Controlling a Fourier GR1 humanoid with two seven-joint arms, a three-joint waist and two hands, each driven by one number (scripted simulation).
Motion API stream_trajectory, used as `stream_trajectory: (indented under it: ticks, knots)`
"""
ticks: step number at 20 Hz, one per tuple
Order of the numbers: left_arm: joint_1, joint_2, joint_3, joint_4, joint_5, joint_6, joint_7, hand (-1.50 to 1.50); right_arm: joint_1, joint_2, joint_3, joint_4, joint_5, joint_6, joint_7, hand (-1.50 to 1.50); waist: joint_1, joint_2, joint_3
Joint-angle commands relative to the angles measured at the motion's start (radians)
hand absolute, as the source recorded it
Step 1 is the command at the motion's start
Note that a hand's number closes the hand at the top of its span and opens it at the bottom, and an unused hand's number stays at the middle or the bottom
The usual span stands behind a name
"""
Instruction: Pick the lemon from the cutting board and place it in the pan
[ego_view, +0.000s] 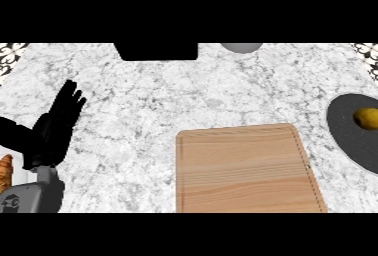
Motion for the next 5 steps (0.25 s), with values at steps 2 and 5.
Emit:
stream_trajectory:
  ticks: [2,5]
  knots:
    - [0.034,0.014,0.001,-0.042,0.006,-0.021,0.004,0.00,0.088,-0.014,0.002,0.010,-0.041,0.126,-0.151,-1.50,0.009,-0.001,0.000]
    - [0.004,-0.024,-0.015,0.011,-0.026,0.016,-0.033,0.00,0.089,-0.023,0.024,0.014,-0.050,0.106,-0.137,-1.50,0.007,0.001,0.000]
